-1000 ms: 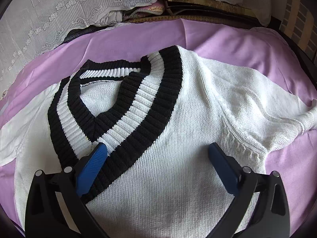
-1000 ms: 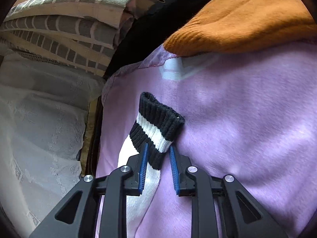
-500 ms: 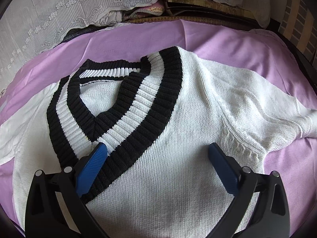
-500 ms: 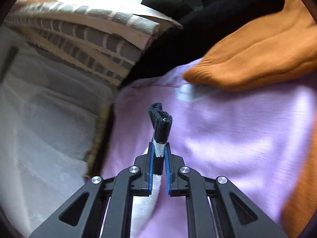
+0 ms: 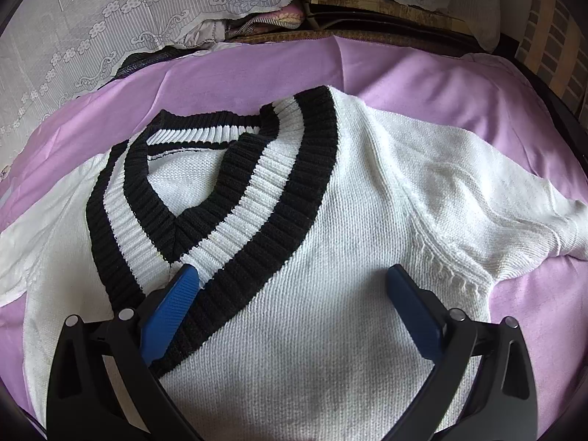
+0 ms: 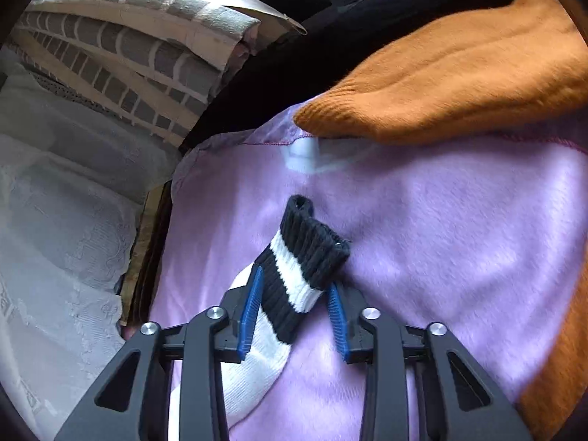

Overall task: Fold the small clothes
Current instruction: 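Grasp the other striped sleeve cuff with the right tool and lift it, then carry the held sleeve across the sweater body with the right tool and release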

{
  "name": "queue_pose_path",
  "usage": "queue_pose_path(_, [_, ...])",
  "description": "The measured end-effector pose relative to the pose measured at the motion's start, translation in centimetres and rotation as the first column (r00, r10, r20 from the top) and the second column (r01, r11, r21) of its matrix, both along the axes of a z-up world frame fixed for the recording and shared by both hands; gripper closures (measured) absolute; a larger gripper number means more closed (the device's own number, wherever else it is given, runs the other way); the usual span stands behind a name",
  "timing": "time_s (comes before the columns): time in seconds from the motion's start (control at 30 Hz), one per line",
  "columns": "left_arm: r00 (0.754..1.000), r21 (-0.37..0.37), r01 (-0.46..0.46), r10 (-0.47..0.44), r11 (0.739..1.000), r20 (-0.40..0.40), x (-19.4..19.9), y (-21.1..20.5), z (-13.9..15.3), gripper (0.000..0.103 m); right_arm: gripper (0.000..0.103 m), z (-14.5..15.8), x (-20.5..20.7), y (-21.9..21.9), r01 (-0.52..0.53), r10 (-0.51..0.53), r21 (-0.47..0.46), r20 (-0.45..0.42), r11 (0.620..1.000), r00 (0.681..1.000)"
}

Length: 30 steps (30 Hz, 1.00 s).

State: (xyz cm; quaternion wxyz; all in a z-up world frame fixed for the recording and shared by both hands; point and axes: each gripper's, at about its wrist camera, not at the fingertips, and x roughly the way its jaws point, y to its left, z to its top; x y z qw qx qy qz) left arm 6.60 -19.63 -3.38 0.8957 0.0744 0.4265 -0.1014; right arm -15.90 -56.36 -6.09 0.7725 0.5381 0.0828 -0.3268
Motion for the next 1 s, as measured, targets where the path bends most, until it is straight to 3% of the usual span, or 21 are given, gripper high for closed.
queue_pose_path(0.1, [1.000,0.001,0.000,0.000,1.000,0.000,-0.1,0.0,0.0,0.004,0.092,0.7,-0.8,0.3,0.013,-0.010,-0.035,0.076,0.999,0.997])
queue_pose_path(0.17, [1.000,-0.004,0.001,-0.001,1.000,0.000,0.0,0.1,0.1,0.004,0.092,3.2,-0.8,1.5,-0.005,0.020,-0.158,0.091,0.987,0.996])
queue_pose_path(0.3, [1.000,-0.051,0.024,-0.024,0.998,-0.005,-0.1,0.8,0.6,0.004,0.092,8.4,0.9,5.4,-0.132,0.174,-0.365,0.085,0.921,0.981])
queue_pose_path(0.47, [1.000,-0.056,0.009,-0.008,0.998,0.014,-0.1,3.3,2.4,0.004,0.092,11.9,4.8,10.7,-0.303,0.355,-0.466,0.025,0.831,0.934])
queue_pose_path(0.57, [0.999,-0.152,0.007,-0.012,0.988,-0.032,1.2,5.4,3.8,0.004,0.092,13.2,7.8,14.9,-0.420,0.472,-0.499,-0.026,0.758,0.881])
queue_pose_path(0.63, [0.997,-0.239,0.010,-0.028,0.971,-0.072,2.0,6.8,4.5,0.004,0.092,13.8,9.6,18.0,-0.492,0.541,-0.519,-0.067,0.699,0.838])
queue_pose_path(0.7, [0.996,-0.279,0.002,-0.028,0.960,-0.088,2.7,8.0,5.0,0.004,0.092,13.9,11.4,21.2,-0.562,0.611,-0.526,-0.097,0.639,0.786])
queue_pose_path(0.93, [0.994,-0.227,-0.054,0.031,0.972,-0.102,4.7,11.7,4.2,0.004,0.092,13.6,16.3,32.9,-0.745,0.772,-0.526,-0.235,0.410,0.591])
queue_pose_path(1.0, [0.994,-0.221,-0.076,0.055,0.972,-0.098,5.0,13.4,4.0,0.004,0.092,13.6,17.1,35.9,-0.762,0.780,-0.540,-0.277,0.357,0.561])
